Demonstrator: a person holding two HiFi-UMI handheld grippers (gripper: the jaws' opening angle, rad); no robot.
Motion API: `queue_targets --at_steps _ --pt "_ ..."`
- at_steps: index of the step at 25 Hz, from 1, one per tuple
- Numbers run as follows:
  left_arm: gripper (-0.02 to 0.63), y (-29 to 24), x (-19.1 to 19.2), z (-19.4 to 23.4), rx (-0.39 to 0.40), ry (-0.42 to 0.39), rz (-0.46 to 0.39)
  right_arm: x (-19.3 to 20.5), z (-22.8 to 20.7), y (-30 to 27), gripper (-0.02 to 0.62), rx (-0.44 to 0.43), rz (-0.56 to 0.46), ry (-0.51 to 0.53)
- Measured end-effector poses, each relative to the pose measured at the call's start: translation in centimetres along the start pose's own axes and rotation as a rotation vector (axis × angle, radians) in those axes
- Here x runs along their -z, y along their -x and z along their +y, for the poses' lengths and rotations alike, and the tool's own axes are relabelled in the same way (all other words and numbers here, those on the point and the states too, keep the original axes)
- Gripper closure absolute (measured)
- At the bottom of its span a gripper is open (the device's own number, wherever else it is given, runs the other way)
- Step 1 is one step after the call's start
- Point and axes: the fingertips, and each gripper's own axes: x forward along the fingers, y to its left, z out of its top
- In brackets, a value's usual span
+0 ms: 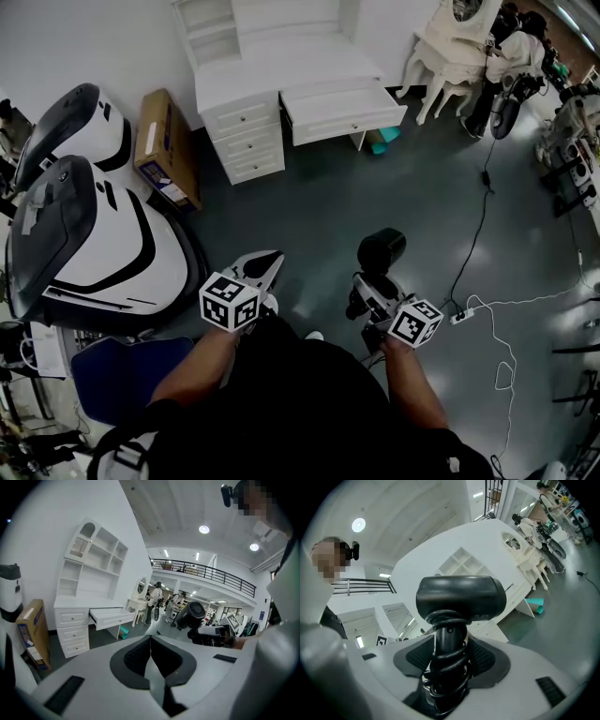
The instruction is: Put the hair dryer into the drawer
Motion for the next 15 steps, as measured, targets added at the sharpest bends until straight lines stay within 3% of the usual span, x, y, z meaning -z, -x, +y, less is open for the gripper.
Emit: queue_targets --at_steps 10,15 --pt "0.595 -2.2 -0.6 4.1 0.012 0.004 0.034 -0.5 -1.3 -4.6 0.354 0.014 0.025 0.005" --pt "0.595 -5.1 -3.3 8.1 0.03 -0.009 0.031 -2.1 -2.9 -8.7 0.354 0.051 0.055 0.014"
